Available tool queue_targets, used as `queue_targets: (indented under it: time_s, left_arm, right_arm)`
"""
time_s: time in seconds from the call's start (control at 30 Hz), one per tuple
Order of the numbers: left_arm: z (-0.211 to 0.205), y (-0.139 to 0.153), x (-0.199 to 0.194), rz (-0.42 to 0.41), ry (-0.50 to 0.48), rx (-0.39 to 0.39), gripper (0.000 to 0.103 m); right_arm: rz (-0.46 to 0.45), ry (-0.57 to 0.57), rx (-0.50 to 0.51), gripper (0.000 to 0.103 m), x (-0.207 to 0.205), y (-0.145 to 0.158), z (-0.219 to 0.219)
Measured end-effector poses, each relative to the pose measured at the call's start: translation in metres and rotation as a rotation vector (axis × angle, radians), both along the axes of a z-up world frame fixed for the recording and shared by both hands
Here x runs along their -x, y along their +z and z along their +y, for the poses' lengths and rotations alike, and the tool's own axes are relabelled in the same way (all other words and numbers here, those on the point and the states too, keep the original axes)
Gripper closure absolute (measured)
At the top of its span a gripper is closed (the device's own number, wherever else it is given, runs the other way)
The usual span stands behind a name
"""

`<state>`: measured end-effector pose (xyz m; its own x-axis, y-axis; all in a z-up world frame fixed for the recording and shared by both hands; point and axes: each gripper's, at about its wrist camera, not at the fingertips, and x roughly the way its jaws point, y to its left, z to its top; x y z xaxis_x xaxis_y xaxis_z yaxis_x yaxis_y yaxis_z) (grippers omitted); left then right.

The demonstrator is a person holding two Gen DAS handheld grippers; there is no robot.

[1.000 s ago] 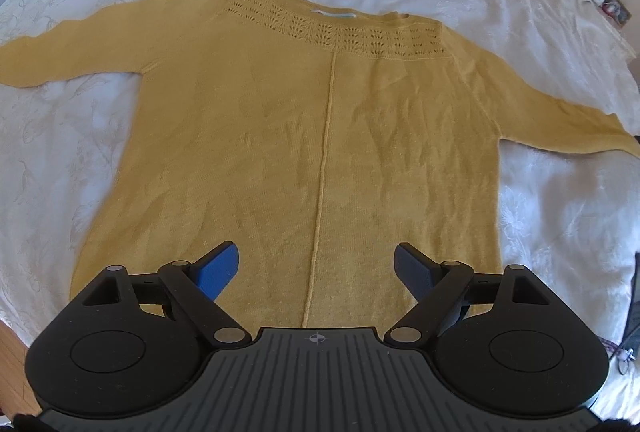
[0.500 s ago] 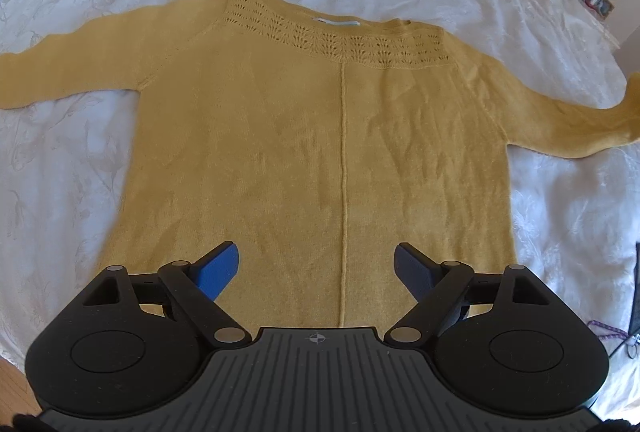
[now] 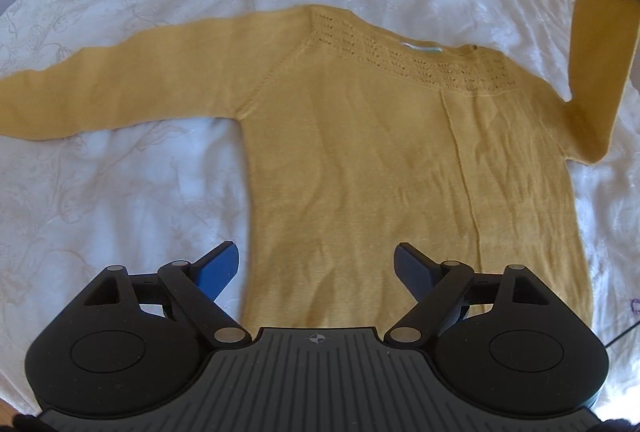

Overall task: Fold small clothes
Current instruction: 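Lift the cuff with the right gripper, lay sleeve across sweater front, open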

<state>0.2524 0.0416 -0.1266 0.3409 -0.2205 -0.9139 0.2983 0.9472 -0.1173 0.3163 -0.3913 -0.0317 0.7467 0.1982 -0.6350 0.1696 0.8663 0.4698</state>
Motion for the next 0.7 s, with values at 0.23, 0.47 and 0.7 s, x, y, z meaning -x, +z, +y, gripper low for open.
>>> queue_targets:
  time_s: [0.23,0.47,0.7]
  left_arm:
    - [0.052,-0.005,-0.018,0.005,0.011,-0.009,0.018]
    - [0.08,-0.004,-0.029,-0.003,0.032,0.009,0.018]
    - [0.08,0.001,-0.037,-0.031,0.061,0.048,0.018]
  right_arm:
    - [0.04,0.103,-0.062,0.088,-0.038,-0.05,0.11]
    - [0.097,0.199,-0.076,0.082,-0.041,-0.097,0.199]
    - [0.088,0.25,-0.085,0.034,-0.027,-0.11,0.224]
